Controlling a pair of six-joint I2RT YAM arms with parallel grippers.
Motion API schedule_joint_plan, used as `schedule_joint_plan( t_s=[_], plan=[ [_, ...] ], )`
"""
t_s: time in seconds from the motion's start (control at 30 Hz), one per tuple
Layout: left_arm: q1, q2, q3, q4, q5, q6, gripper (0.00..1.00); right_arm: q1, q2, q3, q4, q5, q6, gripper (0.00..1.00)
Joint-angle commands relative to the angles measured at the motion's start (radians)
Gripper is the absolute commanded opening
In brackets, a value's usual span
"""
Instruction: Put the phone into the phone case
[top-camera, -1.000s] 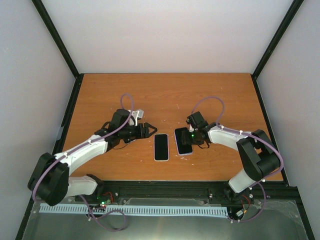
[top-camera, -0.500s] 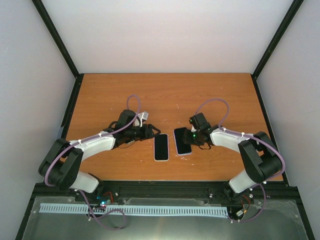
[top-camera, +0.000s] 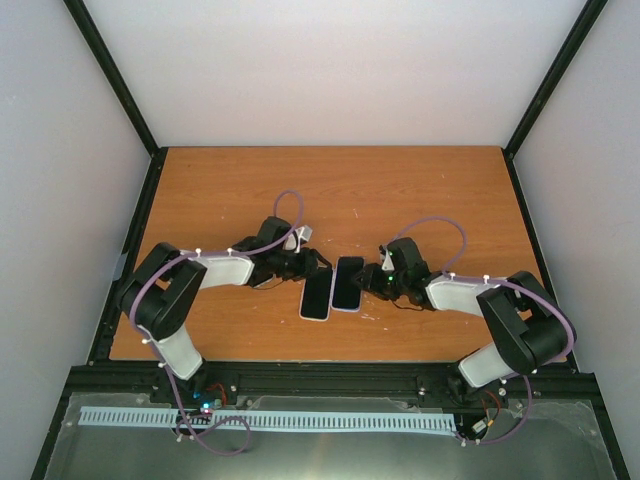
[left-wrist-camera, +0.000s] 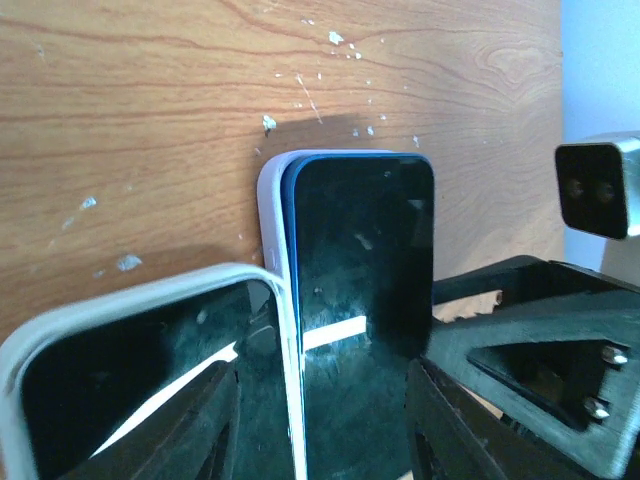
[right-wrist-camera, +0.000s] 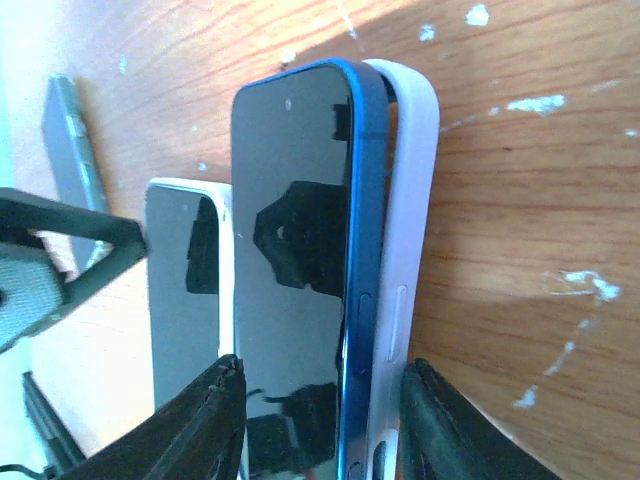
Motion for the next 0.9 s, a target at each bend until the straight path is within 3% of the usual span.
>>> schedule_joint_plan(
  t_s=[0.0, 0.3, 0.57, 0.87],
  plan=[
    [-0.012, 0.053, 0.061, 0.025, 0.01, 0.048, 0.47, 0.001, -0.018, -0.013, 0.203, -0.086, 0.086, 0.42],
    [-0.012, 0.088, 0.072, 0.027, 0.025, 0.067, 0.42, 0.0, -0.028, -0.066, 0.399, -0.134, 0.189, 0.43],
    [-0.012, 0.091, 0.069, 0.025, 0.026, 0.077, 0.4, 0.001, 0.073, -0.107, 0.588, -0.223, 0.272, 0.43],
    [-0.012, 0.084, 0.066, 0.016, 0.026, 0.085, 0.4, 0.001, 0.08, -0.12, 0.565, -0.225, 0.24, 0.35]
  ],
)
